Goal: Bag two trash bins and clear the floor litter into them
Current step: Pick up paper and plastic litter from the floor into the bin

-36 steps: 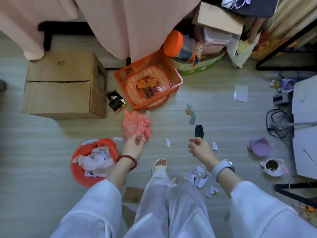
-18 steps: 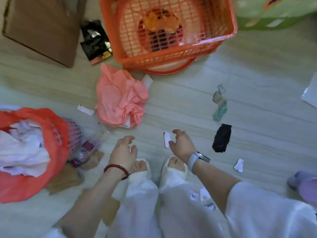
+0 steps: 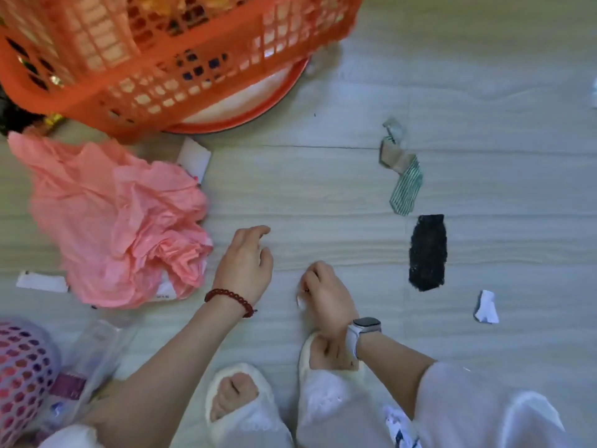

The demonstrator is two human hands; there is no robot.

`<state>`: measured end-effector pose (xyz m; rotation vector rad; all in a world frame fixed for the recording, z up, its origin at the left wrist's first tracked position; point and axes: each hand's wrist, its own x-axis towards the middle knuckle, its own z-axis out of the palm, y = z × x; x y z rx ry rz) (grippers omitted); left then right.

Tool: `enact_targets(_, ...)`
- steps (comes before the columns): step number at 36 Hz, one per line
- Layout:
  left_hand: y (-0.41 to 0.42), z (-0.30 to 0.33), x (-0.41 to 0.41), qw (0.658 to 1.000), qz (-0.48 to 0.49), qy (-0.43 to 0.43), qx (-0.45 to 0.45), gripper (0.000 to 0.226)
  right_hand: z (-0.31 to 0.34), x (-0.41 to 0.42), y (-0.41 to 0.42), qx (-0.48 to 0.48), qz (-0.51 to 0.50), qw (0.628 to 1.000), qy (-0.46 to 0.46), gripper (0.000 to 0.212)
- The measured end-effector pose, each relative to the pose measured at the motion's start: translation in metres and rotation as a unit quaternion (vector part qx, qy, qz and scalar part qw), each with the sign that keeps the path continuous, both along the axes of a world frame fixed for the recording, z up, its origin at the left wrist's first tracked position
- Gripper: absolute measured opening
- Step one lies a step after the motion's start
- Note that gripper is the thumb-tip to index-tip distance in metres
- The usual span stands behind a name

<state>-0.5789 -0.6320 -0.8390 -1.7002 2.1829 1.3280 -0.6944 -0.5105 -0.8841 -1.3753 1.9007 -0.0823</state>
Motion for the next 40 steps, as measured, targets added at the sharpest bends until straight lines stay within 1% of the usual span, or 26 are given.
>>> enact_targets(1,-0.005,0.001,-0.012,1.0,-0.026,0.005,-0.005,0.038,0.006,-0.01,0.0,-0.018,-0.043,0.999,-0.014,0.034)
enact_targets(2,-0.011,0.0,-0.024,0.998,-0.056,0.009,-0.01,0.039,0.013,-0.022,-0.001,-0.034,-0.095,0.995,-0.029,0.037)
enact_targets(3,-0.016,-0.001,-0.038,0.996,-0.09,0.011,-0.016,0.04,0.018,-0.036,-0.001,-0.042,-0.135,0.989,-0.039,0.032)
enact_targets(5,-0.025,-0.006,-0.071,0.987,-0.156,0.011,-0.031,0.045,0.025,-0.068,0.003,-0.065,-0.186,0.979,-0.046,0.013)
enact_targets(6,-0.03,-0.009,-0.089,0.981,-0.188,0.009,-0.04,0.047,0.027,-0.084,0.005,-0.077,-0.21,0.973,-0.045,0.009)
enact_targets(9,-0.04,-0.02,-0.148,0.957,-0.28,-0.02,-0.072,0.061,0.03,-0.127,0.017,-0.103,-0.309,0.944,-0.046,0.008)
enact_targets(11,-0.045,-0.028,-0.188,0.942,-0.321,-0.042,-0.082,0.075,0.026,-0.146,0.027,-0.117,-0.379,0.917,-0.032,0.015)
enact_targets(13,-0.049,-0.035,-0.222,0.937,-0.333,-0.058,-0.087,0.091,0.017,-0.159,0.036,-0.098,-0.429,0.898,0.0,0.016)
enact_targets(15,-0.052,-0.045,-0.249,0.937,-0.331,-0.072,-0.08,0.103,0.006,-0.165,0.043,-0.044,-0.443,0.895,0.041,0.009)
enact_targets(17,-0.052,-0.056,-0.263,0.932,-0.342,-0.093,-0.07,0.107,-0.004,-0.165,0.048,0.021,-0.44,0.896,0.064,0.009)
enact_targets(19,-0.048,-0.065,-0.268,0.916,-0.371,-0.127,-0.086,0.101,-0.011,-0.163,0.048,0.048,-0.426,0.899,0.091,0.007)
enact_targets(21,-0.043,-0.07,-0.267,0.903,-0.386,-0.131,-0.138,0.091,-0.016,-0.161,0.047,0.027,-0.432,0.897,0.09,0.003)
enact_targets(23,-0.04,-0.07,-0.264,0.905,-0.377,-0.086,-0.174,0.075,-0.017,-0.159,0.045,0.006,-0.437,0.897,0.064,0.002)
enact_targets(26,-0.032,-0.069,-0.256,0.913,-0.368,-0.007,-0.174,0.041,-0.01,-0.156,0.045,-0.003,-0.439,0.898,0.027,0.005)
enact_targets(27,-0.029,-0.069,-0.254,0.912,-0.372,0.008,-0.175,0.031,-0.006,-0.156,0.048,-0.006,-0.442,0.897,0.018,0.009)
enact_targets(28,-0.026,-0.07,-0.251,0.909,-0.378,0.018,-0.175,0.025,-0.003,-0.156,0.051,-0.005,-0.444,0.896,0.012,0.02)
enact_targets(30,-0.021,-0.071,-0.249,0.909,-0.382,0.03,-0.166,0.023,0.0,-0.159,0.063,-0.019,-0.469,0.883,-0.005,0.047)
enact_targets(32,-0.015,-0.07,-0.248,0.916,-0.372,0.035,-0.146,0.027,0.003,-0.166,0.08,-0.046,-0.532,0.845,-0.034,0.065)
enact_targets(33,-0.012,-0.069,-0.248,0.919,-0.367,0.036,-0.14,0.031,0.003,-0.172,0.089,-0.052,-0.562,0.825,-0.034,0.065)
enact_targets(34,-0.009,-0.069,-0.249,0.921,-0.363,0.037,-0.135,0.035,0.005,-0.179,0.098,-0.053,-0.581,0.812,-0.021,0.057)
enact_targets(36,-0.003,-0.068,-0.251,0.922,-0.364,0.043,-0.128,0.041,0.006,-0.193,0.116,-0.044,-0.597,0.799,0.044,0.019)
enact_targets(37,0.0,-0.067,-0.253,0.923,-0.362,0.045,-0.124,0.043,0.006,-0.199,0.124,-0.034,-0.599,0.797,0.074,0.011)
enact_targets(40,0.01,-0.061,-0.261,0.927,-0.357,0.047,-0.106,0.052,-0.004,-0.206,0.144,0.025,-0.569,0.813,0.119,0.013)
